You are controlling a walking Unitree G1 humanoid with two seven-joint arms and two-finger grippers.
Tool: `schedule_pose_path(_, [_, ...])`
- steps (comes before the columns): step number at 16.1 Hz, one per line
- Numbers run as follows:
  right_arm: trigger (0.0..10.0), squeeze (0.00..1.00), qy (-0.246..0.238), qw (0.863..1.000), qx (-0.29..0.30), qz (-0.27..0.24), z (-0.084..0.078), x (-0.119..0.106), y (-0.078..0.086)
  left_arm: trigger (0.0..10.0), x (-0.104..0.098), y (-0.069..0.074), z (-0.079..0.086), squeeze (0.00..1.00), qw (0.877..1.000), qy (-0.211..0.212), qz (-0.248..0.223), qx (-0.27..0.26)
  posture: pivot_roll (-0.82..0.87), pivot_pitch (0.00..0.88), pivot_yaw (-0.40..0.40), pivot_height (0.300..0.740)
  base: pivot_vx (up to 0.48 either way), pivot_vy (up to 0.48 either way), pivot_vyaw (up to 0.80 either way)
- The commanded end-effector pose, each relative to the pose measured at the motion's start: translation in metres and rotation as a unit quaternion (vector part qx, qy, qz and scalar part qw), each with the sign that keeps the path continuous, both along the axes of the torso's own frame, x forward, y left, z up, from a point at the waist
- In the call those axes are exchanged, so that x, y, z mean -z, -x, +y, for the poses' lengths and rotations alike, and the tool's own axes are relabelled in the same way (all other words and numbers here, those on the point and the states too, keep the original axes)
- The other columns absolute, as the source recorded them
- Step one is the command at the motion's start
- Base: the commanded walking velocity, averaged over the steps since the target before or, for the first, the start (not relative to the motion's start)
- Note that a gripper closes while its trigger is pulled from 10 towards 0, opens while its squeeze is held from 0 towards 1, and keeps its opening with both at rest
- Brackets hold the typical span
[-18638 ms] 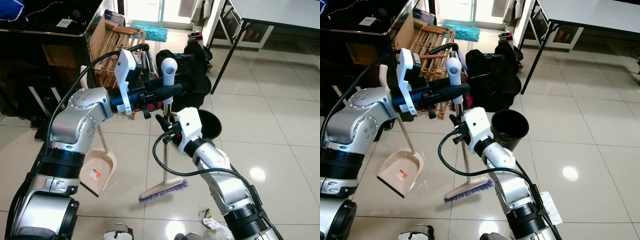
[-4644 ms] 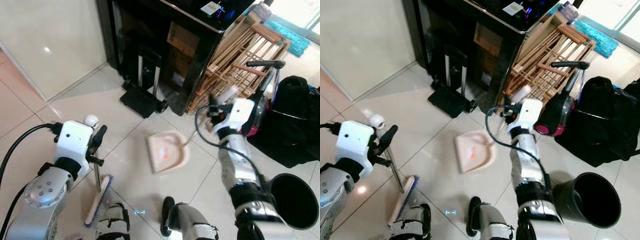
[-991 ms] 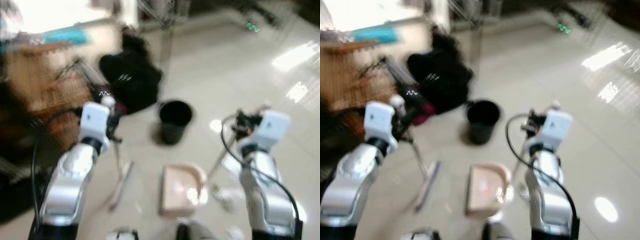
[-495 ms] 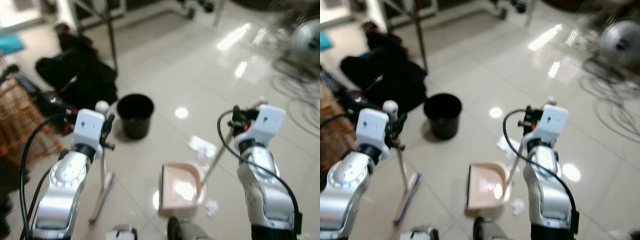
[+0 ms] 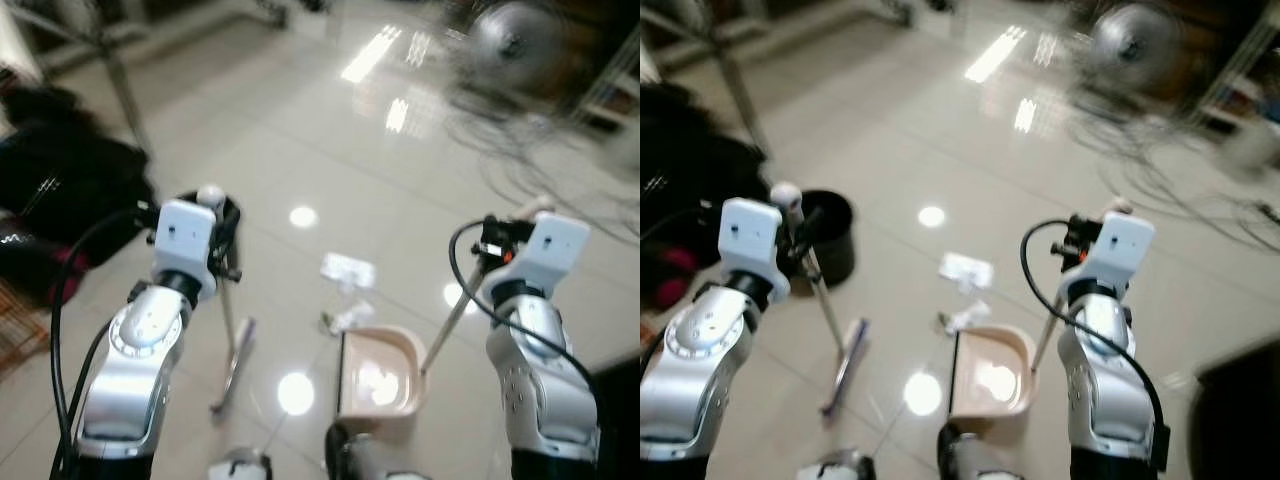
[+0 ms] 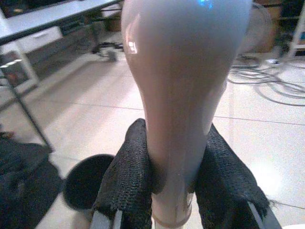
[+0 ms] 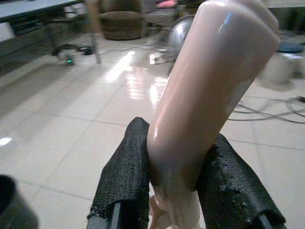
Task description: Sweep floor
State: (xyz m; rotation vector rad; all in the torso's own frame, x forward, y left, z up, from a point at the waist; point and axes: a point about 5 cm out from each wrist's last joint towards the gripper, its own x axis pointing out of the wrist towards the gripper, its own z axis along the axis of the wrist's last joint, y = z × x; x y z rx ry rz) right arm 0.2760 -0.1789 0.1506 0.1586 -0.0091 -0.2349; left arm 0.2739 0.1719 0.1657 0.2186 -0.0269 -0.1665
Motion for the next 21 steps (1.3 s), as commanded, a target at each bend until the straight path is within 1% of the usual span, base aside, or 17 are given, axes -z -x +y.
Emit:
schedule_pose_path(1, [10.0, 0.0, -0.001, 1.0, 0.009, -0.01, -0.004, -0.005, 0.002, 10.0, -0.005, -0.001, -0.003, 0.0, 1.0, -0.008, -0.012, 0.004, 0.16, 0.141, -0.036, 0.74, 0.0, 0.0, -0.8])
schedule_pose_path(4, [10.0, 0.0, -0.002, 1.0, 0.01, -0.008, -0.005, -0.004, 0.004, 10.0, -0.006, -0.005, -0.003, 0.0, 1.0, 0.004, -0.015, 0.003, 0.16, 0.138, -0.047, 0.74, 0.0, 0.0, -0.8])
schedule_pose_path(8, [10.0, 0.0, 0.004, 1.0, 0.008, -0.006, -0.006, -0.005, 0.003, 10.0, -0.007, -0.004, 0.001, 0.0, 1.0, 0.0, -0.023, -0.013, 0.16, 0.142, -0.05, 0.74, 0.0, 0.0, -0.8])
schedule_pose_path(10, [10.0, 0.0, 0.017, 1.0, 0.003, -0.005, -0.006, -0.007, 0.001, 10.0, -0.01, -0.004, 0.003, 0.0, 0.999, 0.017, -0.032, -0.017, 0.15, 0.143, -0.047, 0.74, 0.0, 0.0, 0.0])
schedule_pose_path(12, [10.0, 0.0, 0.018, 1.0, 0.007, -0.009, -0.007, -0.009, 0.001, 10.0, -0.011, -0.004, 0.002, 0.0, 0.999, 0.02, -0.034, -0.014, 0.15, 0.143, -0.046, 0.74, 0.135, 0.0, 0.0])
schedule_pose_path(15, [10.0, 0.0, 0.022, 0.999, 0.002, -0.026, -0.007, -0.016, -0.002, 10.0, -0.011, -0.005, 0.0, 0.0, 0.999, 0.023, -0.033, -0.01, 0.14, 0.147, -0.038, 0.74, 0.289, 0.0, 0.0])
schedule_pose_path(18, [10.0, 0.0, 0.024, 0.999, 0.001, -0.028, -0.008, -0.016, -0.002, 10.0, -0.011, -0.006, -0.001, 0.0, 0.999, 0.021, -0.032, -0.005, 0.14, 0.146, -0.036, 0.74, 0.29, 0.0, 0.0])
schedule_pose_path(21, [10.0, 0.0, 0.011, 1.0, 0.002, -0.029, -0.008, -0.015, -0.001, 10.0, -0.011, -0.006, 0.001, 0.0, 0.999, 0.02, -0.031, -0.002, 0.14, 0.148, -0.032, 0.74, 0.29, 0.0, 0.0])
